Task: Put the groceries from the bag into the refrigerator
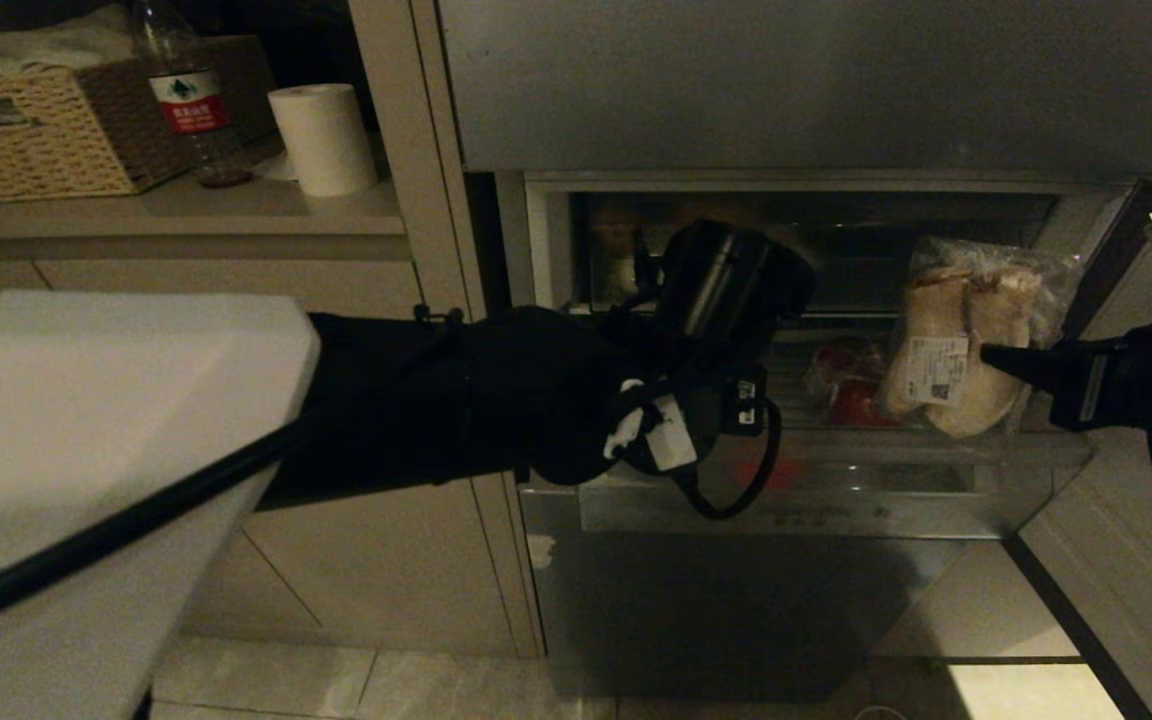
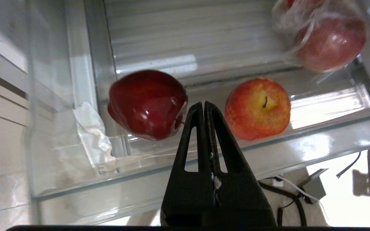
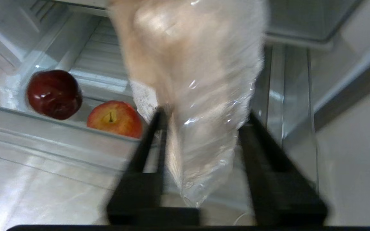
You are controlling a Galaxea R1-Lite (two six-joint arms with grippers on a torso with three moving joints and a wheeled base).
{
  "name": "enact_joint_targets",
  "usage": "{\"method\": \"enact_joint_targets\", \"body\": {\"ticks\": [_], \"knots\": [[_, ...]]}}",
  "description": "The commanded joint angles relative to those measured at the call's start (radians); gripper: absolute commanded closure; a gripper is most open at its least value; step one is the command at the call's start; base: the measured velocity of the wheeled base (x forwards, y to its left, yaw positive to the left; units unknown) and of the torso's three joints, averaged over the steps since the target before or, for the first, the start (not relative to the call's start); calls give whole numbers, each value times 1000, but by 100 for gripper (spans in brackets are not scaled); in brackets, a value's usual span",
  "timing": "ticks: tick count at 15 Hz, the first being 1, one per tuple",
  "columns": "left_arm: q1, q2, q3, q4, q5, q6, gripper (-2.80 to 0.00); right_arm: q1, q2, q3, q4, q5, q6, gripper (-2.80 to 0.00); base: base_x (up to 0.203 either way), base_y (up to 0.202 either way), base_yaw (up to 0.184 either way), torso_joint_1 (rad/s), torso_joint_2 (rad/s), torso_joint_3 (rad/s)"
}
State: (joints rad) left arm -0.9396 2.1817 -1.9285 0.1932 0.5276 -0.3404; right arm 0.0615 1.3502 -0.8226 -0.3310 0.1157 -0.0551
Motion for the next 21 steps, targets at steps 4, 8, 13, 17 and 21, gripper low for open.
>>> {"method": "enact_joint_targets", "body": {"ticks": [4,8,13,17,21], "knots": [[1,-49,0,8,13,-2,0,26,67,-1,-85,1,-39,-280,0,0,0,0,0,0],[0,-59,0,11,18,-2,0,69,70,-10,-86,-1,-39,-280,0,0,0,0,0,0],[-1,-61,0,13,18,-2,0,136,69,-7,-85,-9,-39,-280,0,0,0,0,0,0],[-1,-62,0,12,18,-2,0,123,57,5,-82,-164,-20,-280,0,0,0,0,0,0],[-27,-62,0,12,18,-2,0,108,87,38,-76,-190,-16,-280,0,0,0,0,0,0]]}}
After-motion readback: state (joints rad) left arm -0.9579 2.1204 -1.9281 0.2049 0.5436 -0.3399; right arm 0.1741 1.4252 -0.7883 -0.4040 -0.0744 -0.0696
